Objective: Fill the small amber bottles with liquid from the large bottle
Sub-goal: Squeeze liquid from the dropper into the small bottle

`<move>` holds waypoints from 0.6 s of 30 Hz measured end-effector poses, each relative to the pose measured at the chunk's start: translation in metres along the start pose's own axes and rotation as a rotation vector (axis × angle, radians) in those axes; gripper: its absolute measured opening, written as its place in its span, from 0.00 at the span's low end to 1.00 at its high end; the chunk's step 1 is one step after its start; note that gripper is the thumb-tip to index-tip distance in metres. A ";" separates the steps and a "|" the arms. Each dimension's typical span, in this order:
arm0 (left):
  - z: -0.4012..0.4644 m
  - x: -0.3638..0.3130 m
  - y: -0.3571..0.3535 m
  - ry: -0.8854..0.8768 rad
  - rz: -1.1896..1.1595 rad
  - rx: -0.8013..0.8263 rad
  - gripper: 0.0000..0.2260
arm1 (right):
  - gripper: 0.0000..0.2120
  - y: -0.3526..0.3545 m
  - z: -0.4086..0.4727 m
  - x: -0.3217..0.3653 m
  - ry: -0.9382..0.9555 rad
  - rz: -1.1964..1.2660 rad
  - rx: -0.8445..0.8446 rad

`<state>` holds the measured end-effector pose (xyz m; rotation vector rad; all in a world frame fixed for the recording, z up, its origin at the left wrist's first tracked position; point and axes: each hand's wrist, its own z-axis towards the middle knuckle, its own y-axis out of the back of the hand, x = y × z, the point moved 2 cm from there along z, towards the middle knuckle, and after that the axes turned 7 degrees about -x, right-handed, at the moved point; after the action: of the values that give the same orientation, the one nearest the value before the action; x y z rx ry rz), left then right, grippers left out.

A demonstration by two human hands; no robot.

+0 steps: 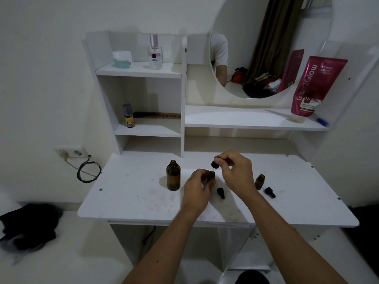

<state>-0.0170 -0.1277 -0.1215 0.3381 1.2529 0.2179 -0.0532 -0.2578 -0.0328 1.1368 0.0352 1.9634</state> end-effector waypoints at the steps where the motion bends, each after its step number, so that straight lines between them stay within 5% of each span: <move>1: 0.000 0.000 0.000 0.000 0.002 -0.001 0.10 | 0.06 0.000 0.000 0.000 0.003 -0.005 -0.006; 10: -0.001 -0.002 0.001 0.021 0.038 -0.002 0.13 | 0.04 0.006 0.002 0.006 -0.043 -0.013 0.056; 18: -0.022 -0.008 0.031 0.068 -0.157 -0.043 0.16 | 0.06 0.027 0.017 0.044 -0.049 0.058 -0.056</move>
<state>-0.0400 -0.0989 -0.1093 0.1952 1.3335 0.1228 -0.0692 -0.2514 0.0192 1.1610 -0.0786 1.9737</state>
